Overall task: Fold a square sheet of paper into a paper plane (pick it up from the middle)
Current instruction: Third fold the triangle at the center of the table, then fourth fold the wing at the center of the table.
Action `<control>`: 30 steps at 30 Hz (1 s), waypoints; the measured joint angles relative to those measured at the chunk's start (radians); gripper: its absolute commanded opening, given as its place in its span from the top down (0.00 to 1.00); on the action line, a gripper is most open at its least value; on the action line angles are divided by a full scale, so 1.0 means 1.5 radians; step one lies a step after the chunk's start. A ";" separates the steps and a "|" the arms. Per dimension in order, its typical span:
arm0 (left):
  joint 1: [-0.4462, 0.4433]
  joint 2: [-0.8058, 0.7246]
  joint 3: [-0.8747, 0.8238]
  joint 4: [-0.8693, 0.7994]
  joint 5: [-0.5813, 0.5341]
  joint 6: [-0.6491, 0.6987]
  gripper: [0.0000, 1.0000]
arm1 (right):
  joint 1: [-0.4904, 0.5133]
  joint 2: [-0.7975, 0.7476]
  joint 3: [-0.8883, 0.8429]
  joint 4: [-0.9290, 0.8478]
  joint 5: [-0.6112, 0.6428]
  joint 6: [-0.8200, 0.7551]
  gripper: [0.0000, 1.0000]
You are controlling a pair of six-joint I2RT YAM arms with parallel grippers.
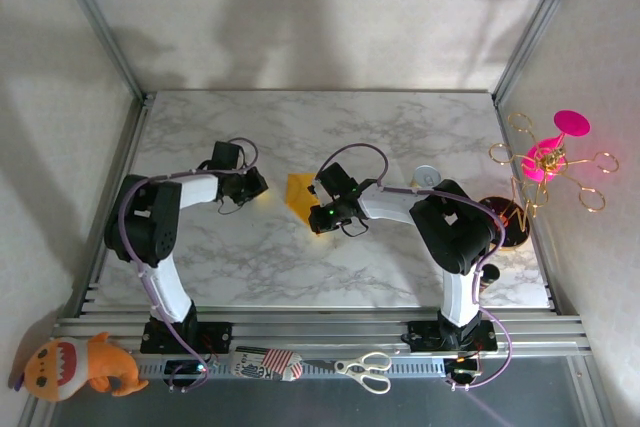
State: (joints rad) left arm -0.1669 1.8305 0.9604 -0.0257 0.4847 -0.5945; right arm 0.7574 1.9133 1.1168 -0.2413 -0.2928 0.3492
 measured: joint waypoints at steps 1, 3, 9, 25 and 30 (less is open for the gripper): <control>0.002 -0.012 -0.001 -0.002 -0.002 -0.002 0.84 | 0.000 0.000 0.003 -0.003 -0.001 0.005 0.94; -0.002 -0.055 -0.011 0.001 -0.002 -0.012 0.80 | 0.000 0.001 0.011 -0.007 -0.002 0.023 0.91; -0.050 -0.180 -0.076 0.053 0.006 -0.062 0.78 | 0.000 -0.010 0.016 0.024 0.005 0.101 0.80; -0.170 -0.099 -0.167 0.193 0.042 -0.126 0.90 | 0.019 -0.100 -0.059 0.120 0.086 0.267 0.84; -0.182 -0.058 -0.156 0.203 0.047 -0.130 0.91 | 0.024 -0.052 -0.033 0.112 0.102 0.290 0.88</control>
State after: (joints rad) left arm -0.4393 1.7435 0.7258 0.2794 0.5549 -0.7902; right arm 0.7929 1.8347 1.0668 -0.0734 -0.1402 0.7841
